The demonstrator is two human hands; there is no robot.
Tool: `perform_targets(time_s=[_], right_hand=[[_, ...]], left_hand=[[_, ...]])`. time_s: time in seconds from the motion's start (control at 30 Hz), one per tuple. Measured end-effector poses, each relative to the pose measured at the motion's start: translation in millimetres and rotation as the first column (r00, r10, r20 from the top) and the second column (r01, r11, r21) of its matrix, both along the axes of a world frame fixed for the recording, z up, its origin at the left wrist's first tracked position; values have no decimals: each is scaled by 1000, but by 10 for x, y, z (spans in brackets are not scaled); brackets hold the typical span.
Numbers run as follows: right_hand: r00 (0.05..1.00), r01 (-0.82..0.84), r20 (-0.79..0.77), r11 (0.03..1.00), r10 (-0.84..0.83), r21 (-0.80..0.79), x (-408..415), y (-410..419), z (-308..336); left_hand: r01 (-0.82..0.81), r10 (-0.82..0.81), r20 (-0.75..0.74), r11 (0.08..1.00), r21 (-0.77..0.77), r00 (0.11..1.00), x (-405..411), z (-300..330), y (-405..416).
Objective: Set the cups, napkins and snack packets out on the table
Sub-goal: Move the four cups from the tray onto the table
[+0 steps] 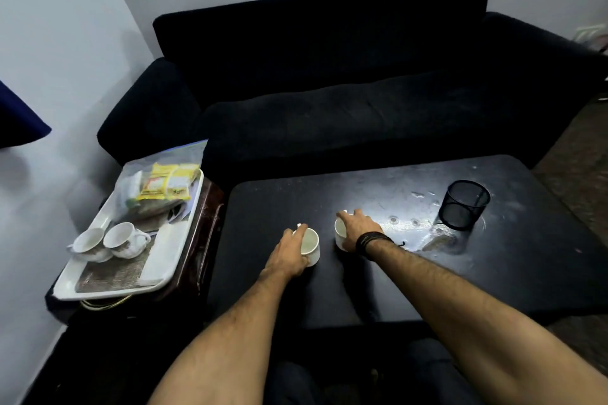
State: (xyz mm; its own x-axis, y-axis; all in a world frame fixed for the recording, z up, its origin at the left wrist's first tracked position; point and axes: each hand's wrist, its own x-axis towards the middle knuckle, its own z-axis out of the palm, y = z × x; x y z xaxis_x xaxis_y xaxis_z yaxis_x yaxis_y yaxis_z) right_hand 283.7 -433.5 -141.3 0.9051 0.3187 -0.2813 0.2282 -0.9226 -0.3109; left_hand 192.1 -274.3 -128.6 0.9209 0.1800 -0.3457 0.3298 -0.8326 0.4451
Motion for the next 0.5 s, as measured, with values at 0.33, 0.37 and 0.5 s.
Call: perform_targets(time_s=[0.33,0.37,0.5], right_hand=[[998,57,-3,998,-57,-21,233,-155,-62],[998,57,-1,998,-57,-22,243,-161,-71],[998,59,7,998,-59,-21,261,-161,-86]], left_hand=[[11,-11,-12,1000,-27,1000,407,-38,-196],[9,-10,-11,1000,-30,1000,436,-42,-220],[6,-7,-13,999,-33,1000,492,-47,-265]])
